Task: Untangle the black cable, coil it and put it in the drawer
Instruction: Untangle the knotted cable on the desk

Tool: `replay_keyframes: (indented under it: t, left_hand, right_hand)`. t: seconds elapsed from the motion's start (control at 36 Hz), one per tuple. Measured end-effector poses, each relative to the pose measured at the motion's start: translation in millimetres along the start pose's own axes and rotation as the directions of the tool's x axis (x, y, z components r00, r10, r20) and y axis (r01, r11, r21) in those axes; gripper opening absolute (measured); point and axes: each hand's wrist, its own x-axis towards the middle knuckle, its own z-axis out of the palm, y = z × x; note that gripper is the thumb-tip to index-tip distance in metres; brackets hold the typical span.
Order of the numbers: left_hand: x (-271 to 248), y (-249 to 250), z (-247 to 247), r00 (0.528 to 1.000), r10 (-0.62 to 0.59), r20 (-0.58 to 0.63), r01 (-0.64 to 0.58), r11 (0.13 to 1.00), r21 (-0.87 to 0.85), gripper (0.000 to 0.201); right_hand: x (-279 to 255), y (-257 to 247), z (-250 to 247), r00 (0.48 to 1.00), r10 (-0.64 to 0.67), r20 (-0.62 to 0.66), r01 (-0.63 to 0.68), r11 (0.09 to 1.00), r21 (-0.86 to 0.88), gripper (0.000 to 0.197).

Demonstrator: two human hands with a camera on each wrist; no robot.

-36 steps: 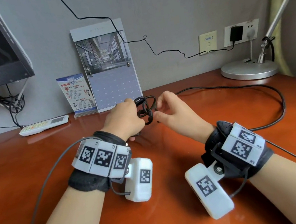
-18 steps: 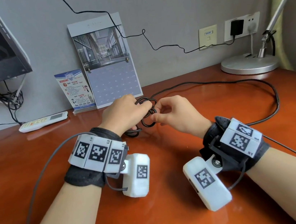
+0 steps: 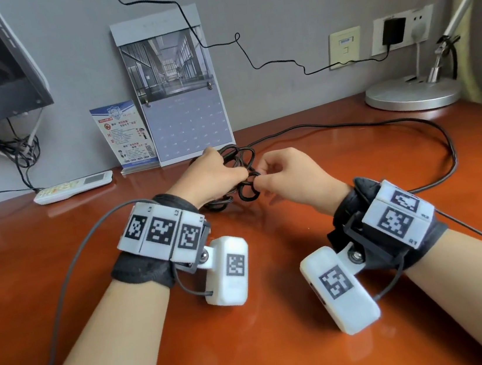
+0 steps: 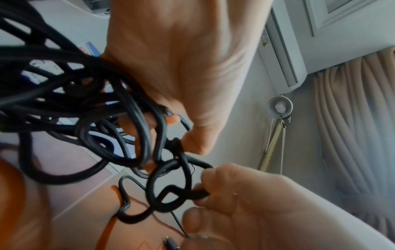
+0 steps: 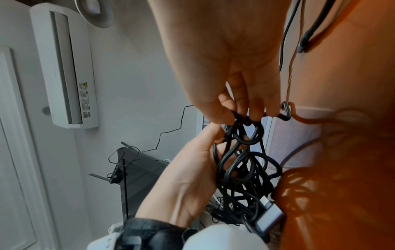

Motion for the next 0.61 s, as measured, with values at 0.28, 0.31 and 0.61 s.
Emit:
replay_keyframes:
  t: [0.28,0.31,0.61]
  left_hand:
    - [-1.7,2.7,5.5,0.999,-0.038,-0.008,0.036,0.982,-0.185,0.063]
    - [-2.3,3.9,6.3,0.999,-0.045,-0.011,0.042,0.977,-0.209,0.061]
    - [-3.9,4.1,10.9,0.999,0.014,0.035,-0.005,0.965,-0.263,0.04]
  right_hand:
    - [-2.0,0.4,0.2,0.993,0.112,0.049,-0.122,0.904,0.41,0.017]
    - [-2.3,-1.0,0.8,0.991,0.116,0.066,-0.133,0.891,0.434,0.017]
    - [4.9,-2.8,-11.8,0.916,0.217,0.338,-0.339,0.869,0.36,0.025]
